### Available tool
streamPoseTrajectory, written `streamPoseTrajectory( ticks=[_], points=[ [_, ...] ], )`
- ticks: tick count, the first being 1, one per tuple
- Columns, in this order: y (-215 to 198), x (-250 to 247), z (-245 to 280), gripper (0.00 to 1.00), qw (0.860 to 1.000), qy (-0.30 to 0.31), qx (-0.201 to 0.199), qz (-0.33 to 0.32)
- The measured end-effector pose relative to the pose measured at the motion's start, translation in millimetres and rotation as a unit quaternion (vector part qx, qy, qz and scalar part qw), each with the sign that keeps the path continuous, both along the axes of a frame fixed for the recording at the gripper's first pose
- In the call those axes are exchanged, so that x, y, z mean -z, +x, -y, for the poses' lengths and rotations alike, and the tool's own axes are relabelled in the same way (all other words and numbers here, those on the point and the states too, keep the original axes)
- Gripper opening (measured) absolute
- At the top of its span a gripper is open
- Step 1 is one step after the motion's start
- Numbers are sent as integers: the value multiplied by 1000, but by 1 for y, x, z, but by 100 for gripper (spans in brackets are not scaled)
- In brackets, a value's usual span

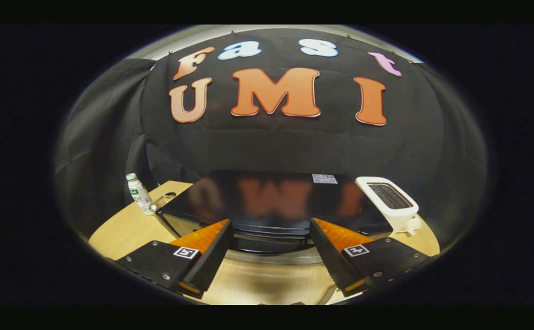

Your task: Open the toaster oven, put the food inside, and close the toaster oven door.

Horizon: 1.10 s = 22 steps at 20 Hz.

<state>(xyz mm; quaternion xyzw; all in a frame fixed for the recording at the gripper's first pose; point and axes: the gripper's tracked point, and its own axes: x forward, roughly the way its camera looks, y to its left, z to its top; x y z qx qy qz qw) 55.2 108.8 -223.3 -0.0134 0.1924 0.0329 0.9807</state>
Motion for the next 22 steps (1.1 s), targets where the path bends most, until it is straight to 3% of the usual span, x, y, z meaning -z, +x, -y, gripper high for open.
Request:
streamPoseTrajectory(
  ticks=[3,6,10,14,22],
  points=[
    [-6,-1,-3,96,1000,20,4,7],
    [-25,3,-8,81,1000,6,-13,10],
    [-52,14,-16,71,999,2,-42,-11],
    [-84,29,-22,70,995,2,-84,-47],
    [-118,60,-27,70,988,27,-107,-107]
  ],
)
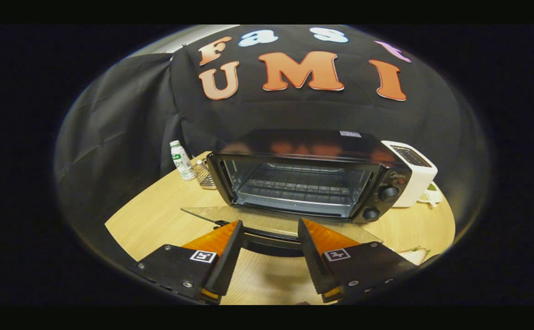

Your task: Open the toaster oven, put the food inside, and close the toaster oven door.

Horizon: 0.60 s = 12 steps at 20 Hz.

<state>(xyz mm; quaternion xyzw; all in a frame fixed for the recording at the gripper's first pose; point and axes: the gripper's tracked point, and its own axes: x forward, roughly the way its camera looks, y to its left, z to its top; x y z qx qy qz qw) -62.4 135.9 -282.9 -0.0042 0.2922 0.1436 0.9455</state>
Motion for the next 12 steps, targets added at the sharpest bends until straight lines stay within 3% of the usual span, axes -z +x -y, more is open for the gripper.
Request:
streamPoseTrajectory(
  ticks=[12],
  points=[
    [-34,74,-4,75,993,-21,-25,-113]
  ],
)
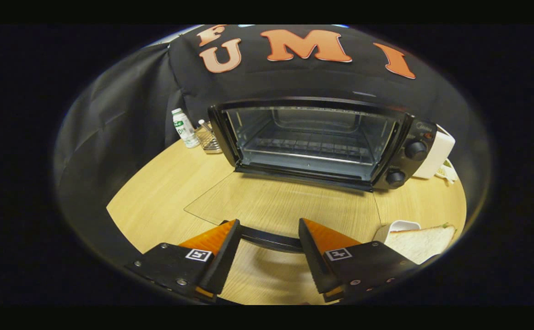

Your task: Open the toaster oven, put the food inside, and close the toaster oven door.

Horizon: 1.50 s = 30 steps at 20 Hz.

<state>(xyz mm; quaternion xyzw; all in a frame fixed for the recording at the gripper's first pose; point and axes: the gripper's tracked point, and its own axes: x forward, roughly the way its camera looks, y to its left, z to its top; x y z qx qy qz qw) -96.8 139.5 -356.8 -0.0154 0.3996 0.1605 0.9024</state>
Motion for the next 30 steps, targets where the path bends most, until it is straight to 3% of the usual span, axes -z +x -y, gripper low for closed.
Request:
streamPoseTrajectory(
  ticks=[8,13,16,22,30],
  points=[
    [10,19,3,76,1000,-12,1,-27],
    [10,-23,29,82,1000,15,26,7],
    [12,-56,56,93,999,10,40,34],
    [32,-110,122,96,991,25,104,85],
    [30,-101,234,98,979,-3,188,74]
  ],
)
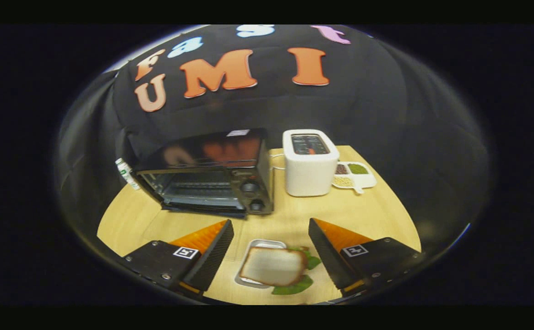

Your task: Open the toaster oven, put the food inside, and close the toaster oven door.

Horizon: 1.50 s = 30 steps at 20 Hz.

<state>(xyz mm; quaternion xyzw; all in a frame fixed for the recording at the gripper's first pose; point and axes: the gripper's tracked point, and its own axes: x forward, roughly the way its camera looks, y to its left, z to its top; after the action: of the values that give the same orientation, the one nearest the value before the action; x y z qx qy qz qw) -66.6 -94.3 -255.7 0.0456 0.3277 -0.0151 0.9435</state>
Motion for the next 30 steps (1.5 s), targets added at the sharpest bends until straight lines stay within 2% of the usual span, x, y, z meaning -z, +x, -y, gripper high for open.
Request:
streamPoseTrajectory(
  ticks=[3,6,13,15,16,18,22,27,30],
  points=[
    [-14,36,17,98,998,16,14,-53],
    [-30,66,9,100,994,57,14,-94],
    [-60,106,-4,96,980,107,20,-167],
    [-61,111,-14,84,975,131,25,-180],
    [-59,109,-15,72,973,137,29,-183],
    [-54,107,-24,56,971,156,28,-182],
    [-50,97,-30,32,968,177,38,-176],
    [-31,58,-27,29,968,205,58,-131],
    [-15,31,-36,29,968,225,52,-98]
  ],
)
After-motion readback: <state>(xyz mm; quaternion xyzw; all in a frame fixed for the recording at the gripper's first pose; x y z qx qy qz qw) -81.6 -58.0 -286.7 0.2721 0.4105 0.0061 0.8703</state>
